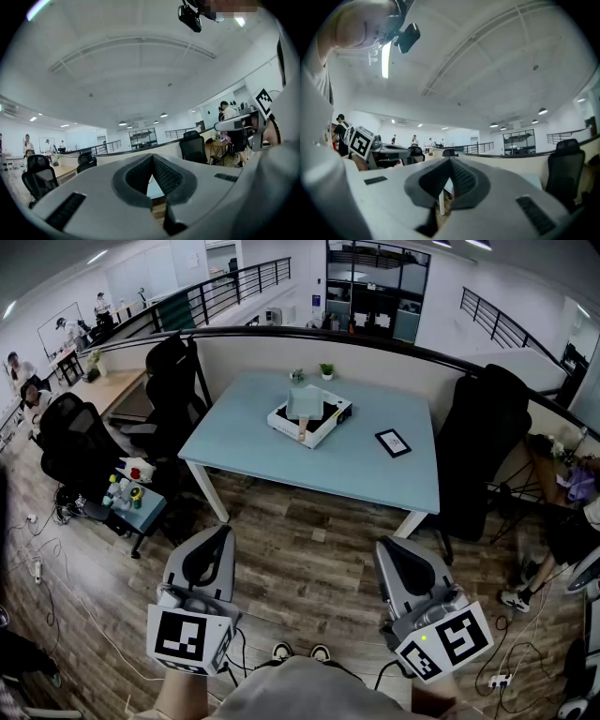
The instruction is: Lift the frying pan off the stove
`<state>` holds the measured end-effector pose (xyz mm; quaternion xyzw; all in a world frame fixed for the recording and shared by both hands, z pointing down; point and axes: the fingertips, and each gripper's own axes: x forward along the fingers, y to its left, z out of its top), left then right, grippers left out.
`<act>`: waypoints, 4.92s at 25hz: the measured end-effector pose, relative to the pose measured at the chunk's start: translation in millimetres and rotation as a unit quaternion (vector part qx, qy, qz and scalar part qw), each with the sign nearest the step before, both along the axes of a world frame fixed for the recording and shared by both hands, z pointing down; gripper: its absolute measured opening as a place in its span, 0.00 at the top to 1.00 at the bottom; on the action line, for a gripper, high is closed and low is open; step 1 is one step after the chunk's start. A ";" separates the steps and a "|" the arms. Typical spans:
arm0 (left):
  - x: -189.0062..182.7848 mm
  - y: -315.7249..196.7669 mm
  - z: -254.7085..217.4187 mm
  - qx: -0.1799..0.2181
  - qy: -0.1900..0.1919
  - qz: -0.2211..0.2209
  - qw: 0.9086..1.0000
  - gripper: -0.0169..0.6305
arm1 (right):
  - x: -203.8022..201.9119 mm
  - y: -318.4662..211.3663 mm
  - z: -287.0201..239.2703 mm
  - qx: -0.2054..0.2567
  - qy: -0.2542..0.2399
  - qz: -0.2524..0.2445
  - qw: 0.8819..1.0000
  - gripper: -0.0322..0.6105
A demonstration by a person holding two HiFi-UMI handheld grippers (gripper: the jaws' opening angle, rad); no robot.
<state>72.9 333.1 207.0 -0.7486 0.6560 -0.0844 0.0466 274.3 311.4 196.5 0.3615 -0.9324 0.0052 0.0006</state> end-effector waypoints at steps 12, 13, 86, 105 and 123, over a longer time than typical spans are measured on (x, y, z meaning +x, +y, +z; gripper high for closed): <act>28.9 6.9 15.2 -0.007 -0.004 -0.012 1.000 0.97 | 31.0 2.1 19.9 -0.015 0.010 0.004 1.000 0.95; 32.0 8.8 16.6 -0.007 -0.004 -0.013 1.000 0.97 | 33.5 4.2 23.2 -0.019 0.009 0.002 1.000 0.95; -265.8 -456.1 201.5 -0.189 0.004 0.054 0.980 0.97 | -240.9 -483.4 271.1 -0.297 0.098 0.154 0.937 0.35; -234.3 -621.0 316.7 -0.308 -0.032 0.105 0.945 0.97 | -260.0 -617.9 391.1 -0.448 0.127 0.121 0.876 0.37; -243.7 -648.7 383.2 -0.367 -0.037 0.118 0.922 0.97 | -273.5 -637.7 457.1 -0.505 0.133 0.134 0.842 0.60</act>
